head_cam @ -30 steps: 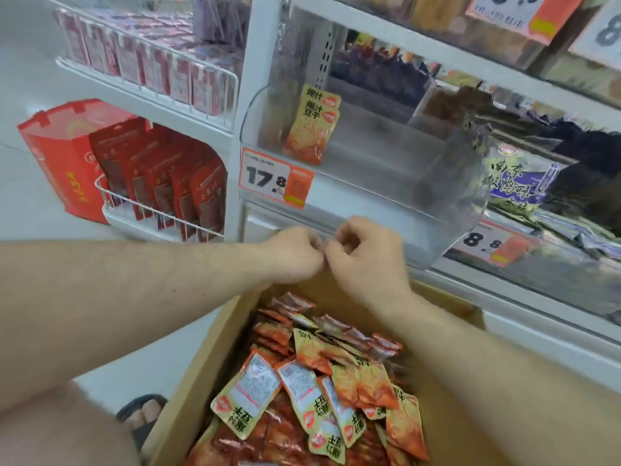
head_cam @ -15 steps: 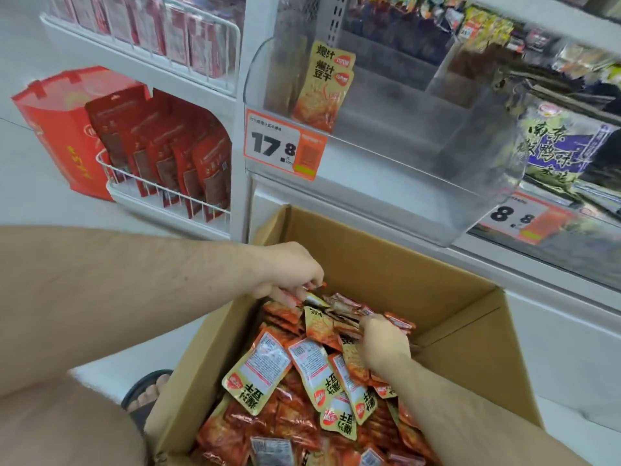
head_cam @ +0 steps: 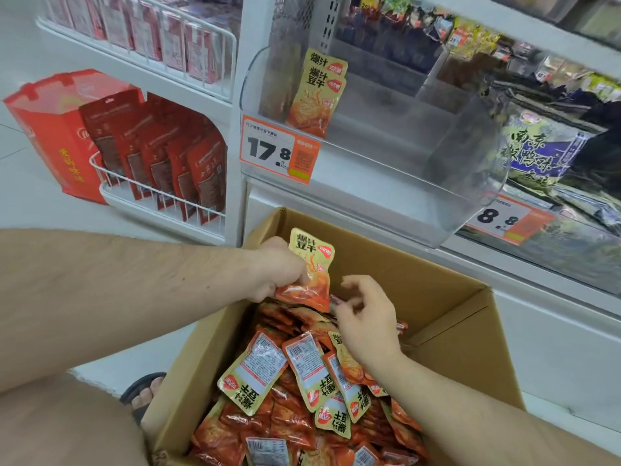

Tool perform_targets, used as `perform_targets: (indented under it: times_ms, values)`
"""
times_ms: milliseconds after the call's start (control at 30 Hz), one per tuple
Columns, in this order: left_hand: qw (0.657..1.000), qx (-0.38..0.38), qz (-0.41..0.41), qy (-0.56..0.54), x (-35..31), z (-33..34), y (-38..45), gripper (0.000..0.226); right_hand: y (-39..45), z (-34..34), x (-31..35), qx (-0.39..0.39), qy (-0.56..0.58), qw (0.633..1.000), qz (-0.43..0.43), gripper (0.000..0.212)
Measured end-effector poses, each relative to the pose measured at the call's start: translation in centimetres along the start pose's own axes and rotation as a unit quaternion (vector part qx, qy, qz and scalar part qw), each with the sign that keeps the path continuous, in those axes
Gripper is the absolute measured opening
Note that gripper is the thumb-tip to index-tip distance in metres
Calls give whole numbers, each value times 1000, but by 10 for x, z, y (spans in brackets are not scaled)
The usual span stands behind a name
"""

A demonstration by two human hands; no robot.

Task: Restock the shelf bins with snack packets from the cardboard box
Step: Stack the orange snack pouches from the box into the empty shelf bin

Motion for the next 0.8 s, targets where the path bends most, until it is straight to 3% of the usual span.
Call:
perform_targets:
  times_ms: [67,167,267,333,433,600,700,800]
  values:
    - [999,-13,31,-19,-3,-6,0,33,13,13,-56,-7,-3,976,220,12]
    - [998,-20,60,0,-1,-14,2,34,10,58,-124,62,118,865,484,15]
    - [998,-3,67,16,1,-16,5,33,7,109,-148,121,246,764,584,24]
    - [997,0,69,25,1,-16,4,36,11,131,-151,133,265,743,600,17]
    - [998,11,65,19,4,-16,7,41,16,147,-161,137,223,760,595,7]
    - [997,24,63,38,6,-15,8,42,3,118,-144,159,164,774,590,22]
    - [997,24,63,26,7,-16,9,43,-1,59,-109,203,67,843,493,16]
    - [998,34,59,13,6,-15,4,38,-13,1,-68,229,96,887,388,13]
Point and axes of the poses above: each hand's wrist, its own y-axis towards the middle knuckle, its own z-axis out of the palm, x = y × z, the point moved 8 cm from there along y, towards the middle knuckle, and after that the axes turned 6 degrees about z, right-handed, at the moved point
